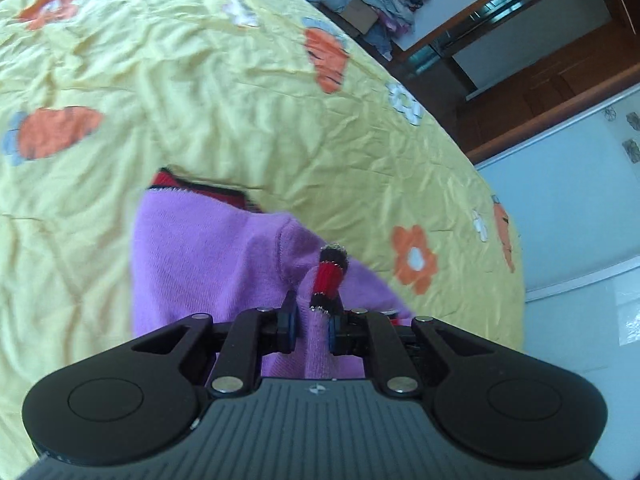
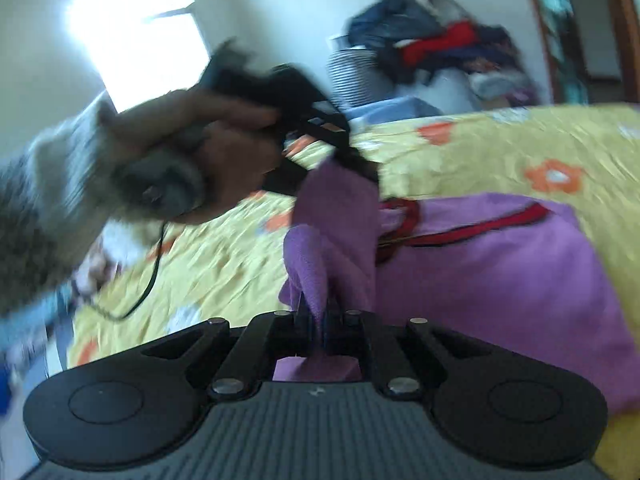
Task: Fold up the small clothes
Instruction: 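Grasp the folded purple edge with the right tool while the left tool holds the collar, then open both tools and release the folded sweater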
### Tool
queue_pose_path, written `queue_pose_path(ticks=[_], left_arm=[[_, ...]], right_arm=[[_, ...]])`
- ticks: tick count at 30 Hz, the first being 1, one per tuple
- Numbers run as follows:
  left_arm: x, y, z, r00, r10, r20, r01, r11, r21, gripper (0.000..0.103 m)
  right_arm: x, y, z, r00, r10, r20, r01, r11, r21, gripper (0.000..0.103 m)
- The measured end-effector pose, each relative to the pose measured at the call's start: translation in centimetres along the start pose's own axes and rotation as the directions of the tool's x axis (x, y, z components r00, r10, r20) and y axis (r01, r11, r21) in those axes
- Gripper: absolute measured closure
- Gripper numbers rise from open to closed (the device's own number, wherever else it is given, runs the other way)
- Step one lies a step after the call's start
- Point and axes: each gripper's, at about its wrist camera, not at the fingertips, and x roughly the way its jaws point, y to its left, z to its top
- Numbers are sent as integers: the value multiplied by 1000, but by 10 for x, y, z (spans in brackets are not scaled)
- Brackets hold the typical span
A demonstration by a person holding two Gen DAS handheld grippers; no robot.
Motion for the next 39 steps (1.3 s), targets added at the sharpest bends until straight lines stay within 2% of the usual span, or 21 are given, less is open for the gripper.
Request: queue_pose_path(ticks=[6, 13, 18, 23, 25, 27, 28, 29, 30, 32, 33, 34, 35, 37, 39], left_arm=[[51, -50, -21, 998, 23, -58, -19, 998, 62, 89], [106, -90, -52, 991, 92, -101, -77, 986, 147, 89], [124, -105, -58, 986, 137, -91, -118, 974, 192, 89], [131, -119, -63, 986, 153, -66, -134, 963, 234, 89], [136, -130, -67, 982, 178, -57, -156, 950, 272, 88], [141, -138, -69, 985, 159, -68, -137, 956, 259, 86], [144, -142, -70, 988, 129, -85, -104, 962, 253, 86], [147, -148, -69, 988, 103, -112, -73, 968, 242, 86], [149, -153, -69, 987, 78, -137, -47, 974, 221, 86], [143, -163, -69, 987, 26, -156, 5, 981, 194, 86], [135, -170, -68, 988, 7, -153, 26, 976, 214, 78], [124, -175, -68, 990, 2, -143, 34, 969, 246, 61], [111, -177, -68, 993, 1, -120, 33, 959, 281, 52], [77, -172, -70, 999, -10, -49, 27, 934, 357, 21], [44, -157, -77, 999, 0, 32, -13, 911, 411, 7]], right_arm=[[-28, -67, -4, 998, -65, 9, 63, 983, 171, 99], [-44, -120, -31, 997, -72, -4, 68, 935, 348, 99], [-54, -133, -39, 993, -110, 32, 91, 928, 361, 99], [-58, -145, -51, 992, -121, 18, 105, 919, 381, 99], [-59, -147, -53, 993, -120, 16, 105, 920, 377, 99], [-62, -142, -50, 988, -152, 15, 138, 930, 340, 90], [-63, -142, -50, 986, -167, 7, 155, 926, 343, 81], [-65, -140, -49, 984, -180, 9, 167, 928, 332, 57], [-67, -139, -49, 981, -190, 27, 172, 935, 309, 47], [-72, -135, -47, 967, -253, 36, 236, 938, 253, 42], [-76, -132, -46, 958, -284, 37, 270, 938, 215, 40], [-80, -130, -43, 953, -300, 49, 287, 941, 182, 40], [-84, -128, -41, 954, -293, 63, 282, 948, 145, 40], [-90, -115, -34, 959, -264, 100, 265, 964, 8, 40], [-84, -97, -28, 974, -204, 102, 219, 960, -173, 40]])
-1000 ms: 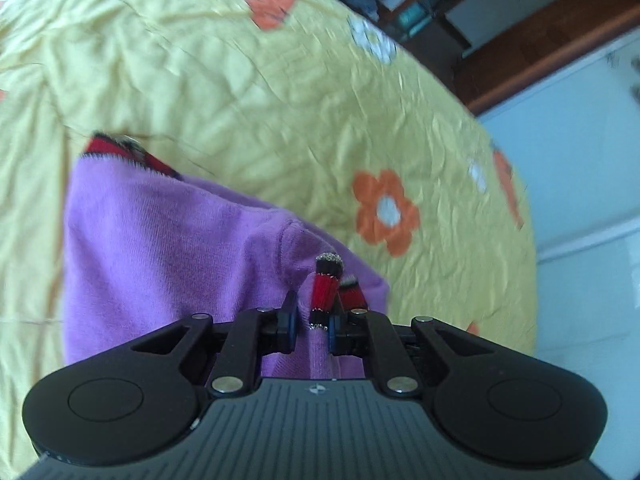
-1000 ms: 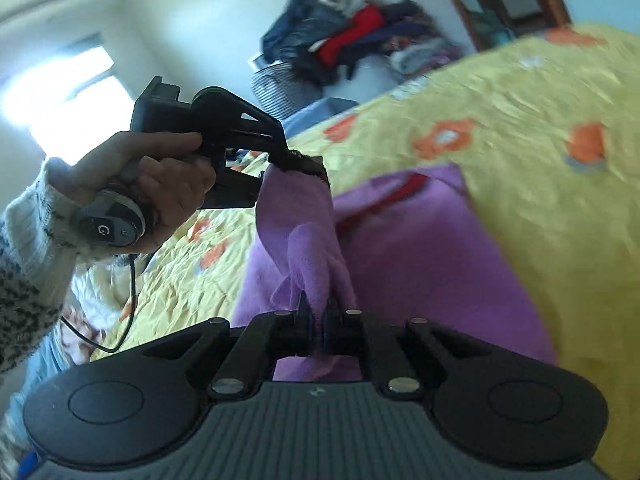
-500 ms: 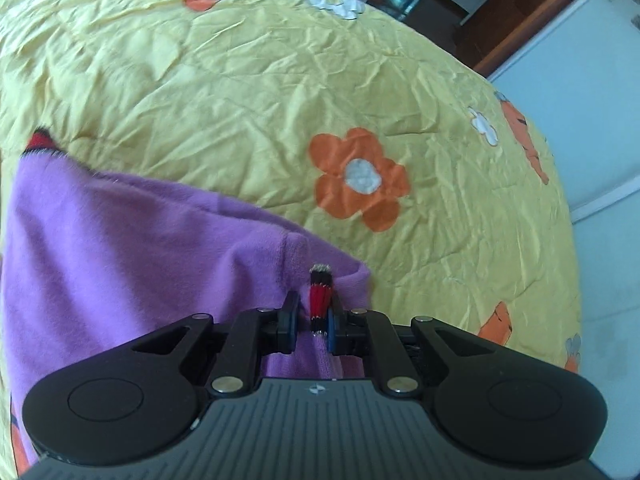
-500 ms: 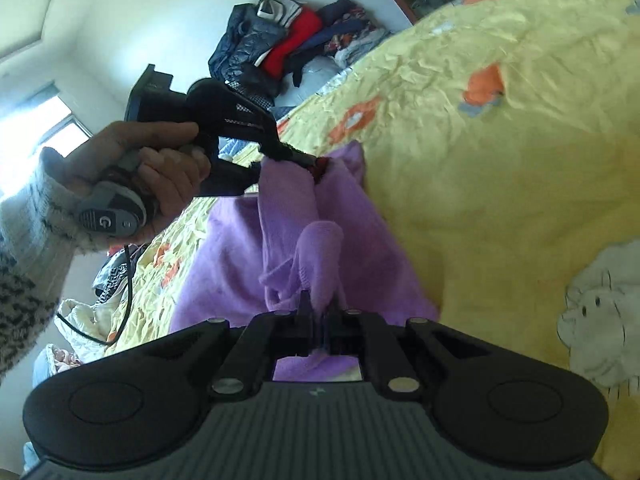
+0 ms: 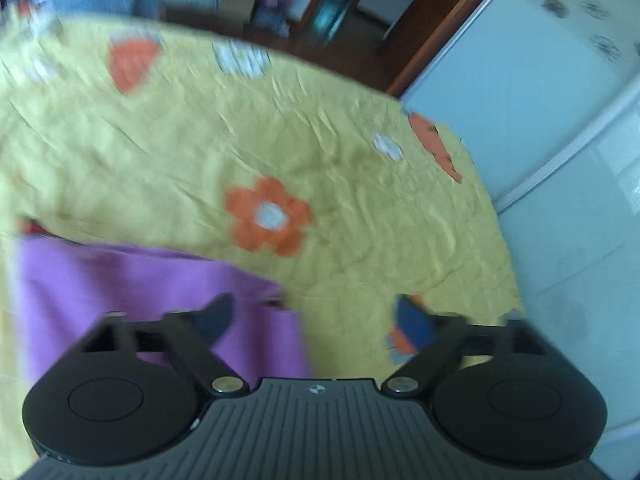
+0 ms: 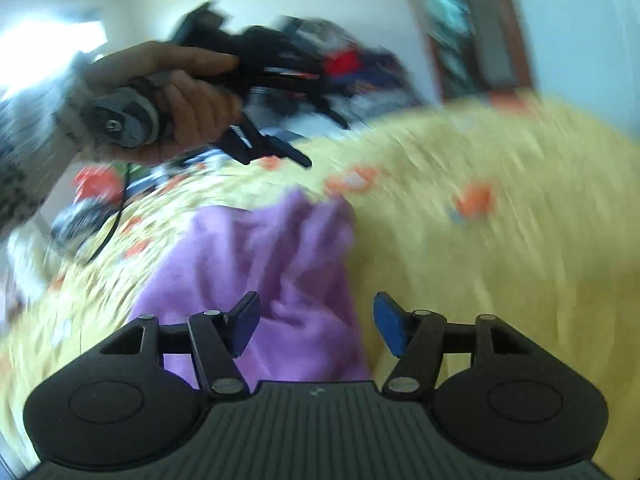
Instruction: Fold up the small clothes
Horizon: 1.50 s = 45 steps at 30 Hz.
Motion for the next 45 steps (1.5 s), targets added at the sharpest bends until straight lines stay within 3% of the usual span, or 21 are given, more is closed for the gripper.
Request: queue_pose_path(ticks=[2, 4, 7, 9, 11, 14, 16, 19, 22, 25, 27, 29, 32, 37, 40, 43, 45], left_arm=[[-26, 18, -24, 998, 30, 56, -31, 999, 32, 6], [-36, 39, -50, 997, 44, 63, -46, 999, 28, 6], [-28, 67, -83, 993, 109, 39, -109, 994, 14, 8], [-14, 83, -100, 990, 142, 10, -142, 990, -3, 9], [-12, 92, -111, 985, 170, 25, -171, 985, 24, 8], [-29, 91, -118, 980, 188, 64, -190, 982, 21, 8], [-43, 83, -128, 981, 173, 89, -177, 983, 42, 7], [-54, 65, -148, 972, 197, 124, -210, 973, 97, 7], [-45, 51, -162, 970, 204, 135, -222, 966, 130, 7], [-34, 43, -174, 943, 288, 166, -318, 929, 190, 6], [-31, 44, -181, 938, 308, 159, -336, 920, 203, 5], [-30, 47, -184, 934, 324, 152, -351, 912, 211, 5], [-30, 51, -185, 937, 327, 122, -346, 913, 216, 5], [-22, 53, -188, 928, 361, 96, -373, 901, 220, 3], [-12, 55, -199, 926, 365, 94, -377, 902, 212, 0], [-15, 64, -201, 937, 338, 90, -348, 926, 149, 0], [-19, 68, -199, 942, 330, 65, -335, 936, 107, 0]], right_arm=[[14, 20, 4, 995, 96, -33, -100, 980, -174, 43], [39, 36, 6, 990, 89, -113, -119, 947, -300, 43], [69, 31, 3, 976, 54, -211, -119, 943, -310, 50], [75, 4, -2, 969, -60, -242, -3, 967, -255, 49], [67, -31, -4, 962, 26, -272, -55, 994, -100, 48], [45, -35, 4, 974, -3, -227, -21, 994, -104, 48], [37, -33, 14, 984, 45, -172, -64, 992, -105, 48], [55, -35, 37, 981, 92, -169, -106, 991, -77, 48], [95, -50, 59, 965, 144, -220, -137, 989, 47, 49], [123, -61, 67, 949, 148, -279, -110, 983, 145, 63], [135, -64, 64, 938, 135, -320, -80, 981, 179, 84], [136, -70, 58, 939, 160, -306, -90, 969, 230, 98], [133, -83, 59, 952, 184, -244, -100, 942, 320, 100], [129, -86, 82, 978, 130, -165, -79, 954, 289, 101], [143, -98, 76, 971, 86, -225, -23, 964, 266, 101], [153, -106, 60, 956, 68, -287, 7, 968, 252, 99], [144, -105, 65, 962, 10, -275, 55, 972, 229, 93]])
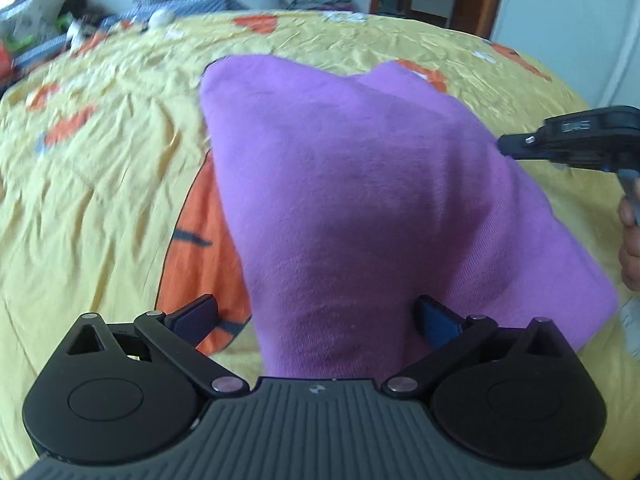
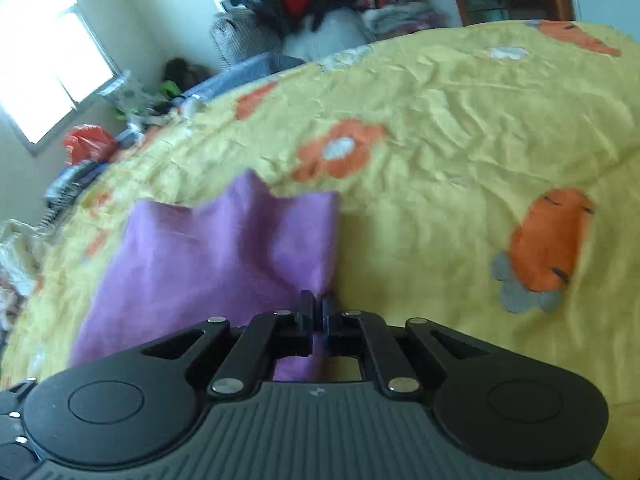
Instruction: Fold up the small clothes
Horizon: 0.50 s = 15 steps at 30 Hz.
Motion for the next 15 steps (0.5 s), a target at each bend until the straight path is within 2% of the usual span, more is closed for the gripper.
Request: queue_pose_path(ticks=[2, 4, 7, 8, 10, 11, 13, 15], left_arm=[[-8, 1, 2, 1000, -5, 3, 5, 1000, -16, 2], [-17, 1, 6, 999, -11, 34, 12, 999, -30, 2], [-21, -2, 20, 998, -28, 55, 31, 998, -54, 2], [-20, -4, 24, 998, -11, 61, 15, 998, -53, 2], [-14, -10, 28, 998, 23, 54, -21, 999, -39, 3], [-9, -11, 28, 999, 29, 39, -27, 999, -36, 3], [0, -11, 27, 999, 40, 10, -39, 998, -47, 3], [6, -10, 22, 999, 34, -9, -34, 998, -57, 3]], right_arm=[[-16, 9, 4, 999, -16, 42, 19, 998, -56, 77], [-29, 23, 5, 994, 30, 102, -15, 989, -150, 77], [-19, 38, 7, 993, 97, 69, -82, 977, -196, 77], [-11, 41, 6, 993, 107, 50, -94, 974, -207, 77], [7, 46, 6, 984, 178, -14, -177, 962, -208, 77], [15, 48, 4, 984, 179, -22, -180, 960, -215, 77], [28, 51, 5, 994, 111, -18, -112, 958, -265, 78], [37, 47, 12, 998, 57, 7, -53, 969, -242, 80]])
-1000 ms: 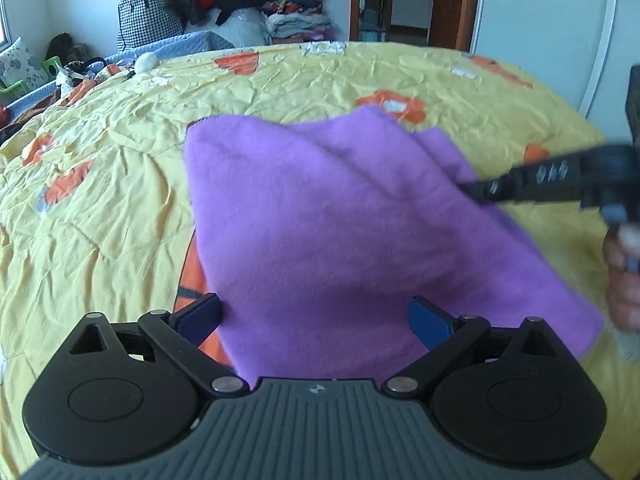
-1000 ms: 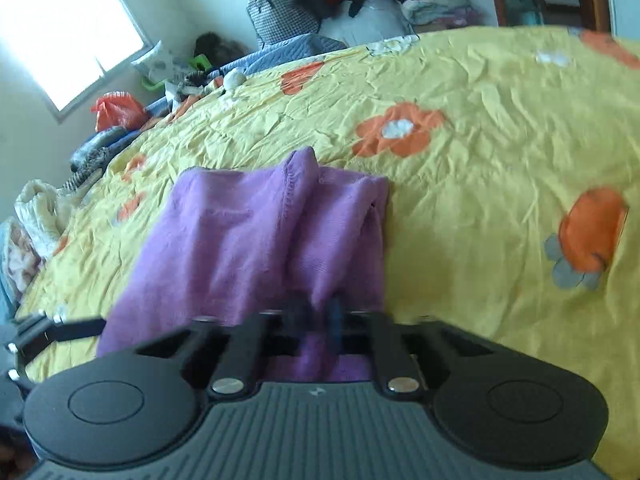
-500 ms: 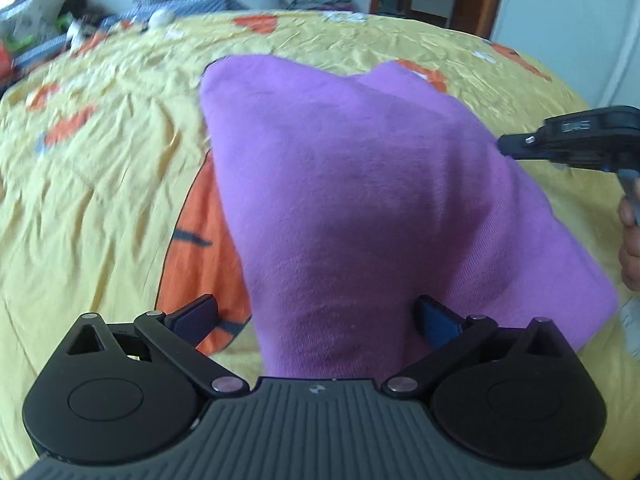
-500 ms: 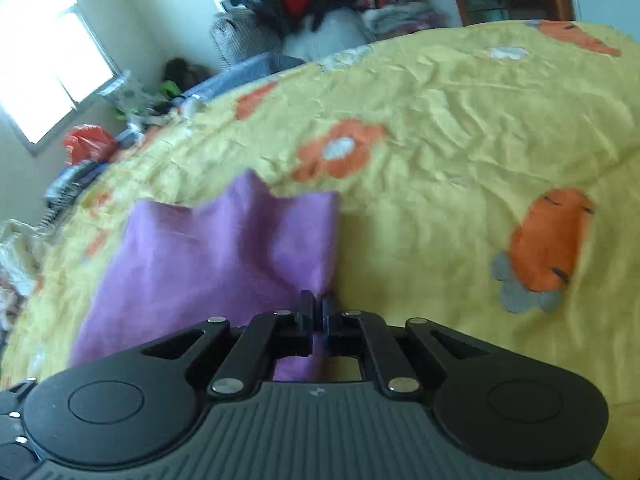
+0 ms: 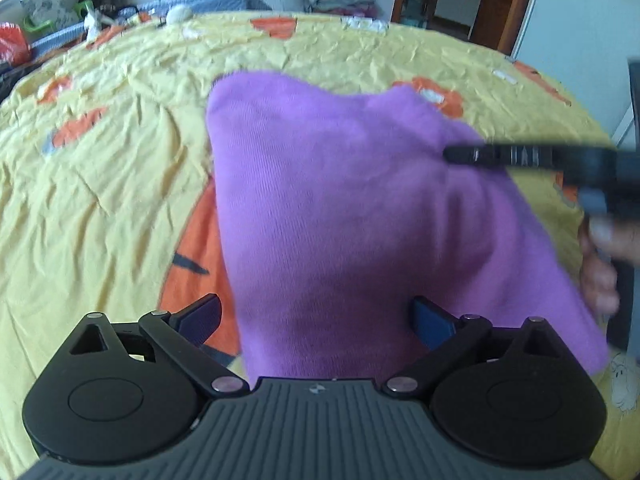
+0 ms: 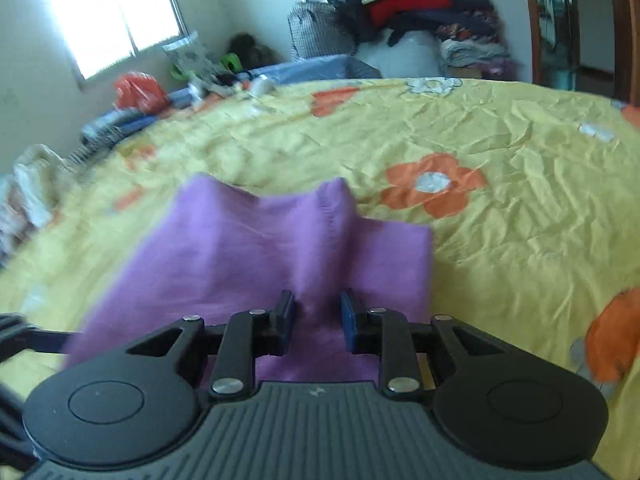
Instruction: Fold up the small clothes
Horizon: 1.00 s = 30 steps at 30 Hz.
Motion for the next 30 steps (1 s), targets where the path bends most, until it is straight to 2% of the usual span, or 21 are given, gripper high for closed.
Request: queue_pose_path(ticks=[3, 8, 9, 11, 13, 17, 19, 20, 21, 24, 26, 27, 29, 30], left_arm=[[1, 2, -5, 1000, 0, 4, 0, 1000, -11, 2], [2, 5, -6, 1000, -6, 0, 6, 1000, -21, 1], [1, 6, -6, 1000, -7, 0, 7, 1000, -24, 1], [2, 6, -6, 1000, -9, -1, 9, 1000, -28, 1], [1, 6, -6, 1000, -8, -1, 8, 1000, -28, 1], [-3, 14, -6, 1000, -31, 7, 31, 998, -54, 2], [-11, 29, -3, 997, -69, 37, 72, 992, -99, 2], [-14, 40, -1, 994, -96, 43, 101, 986, -135, 2], [-15, 52, 1, 990, -138, 39, 143, 974, -178, 2], [-2, 82, 12, 950, -309, 32, 305, 909, -285, 1], [14, 92, 20, 942, -337, 8, 322, 891, -321, 1], [23, 95, 25, 928, -372, 5, 354, 878, -321, 1], [30, 96, 33, 913, -407, 31, 394, 859, -327, 0], [36, 95, 38, 893, -451, 20, 430, 837, -337, 0]], right_arm=[[-2, 2, 15, 1000, 5, 6, -5, 1000, 29, 79], [5, 24, 29, 998, 59, 24, -58, 998, -30, 78], [15, 26, 32, 998, 56, 4, -56, 998, -43, 78], [37, 26, 30, 998, -38, -57, 34, 997, -68, 79], [45, 20, 29, 999, -18, -39, 15, 998, -65, 80], [17, 21, 31, 999, -36, -15, 35, 998, -47, 78], [-8, 8, 24, 1000, -3, -11, 3, 1000, 11, 60], [-20, -2, 17, 1000, 15, -10, -14, 998, 55, 33], [-32, -14, 9, 999, 40, -4, -40, 995, 94, 20], [-54, -51, -16, 994, 106, -30, -97, 972, 214, 21], [-56, -68, -26, 984, 174, -39, -157, 950, 270, 20], [-52, -73, -29, 978, 199, -56, -175, 942, 286, 20], [-41, -75, -33, 965, 248, -79, -212, 924, 317, 20], [-37, -72, -36, 952, 299, -70, -262, 910, 320, 20]])
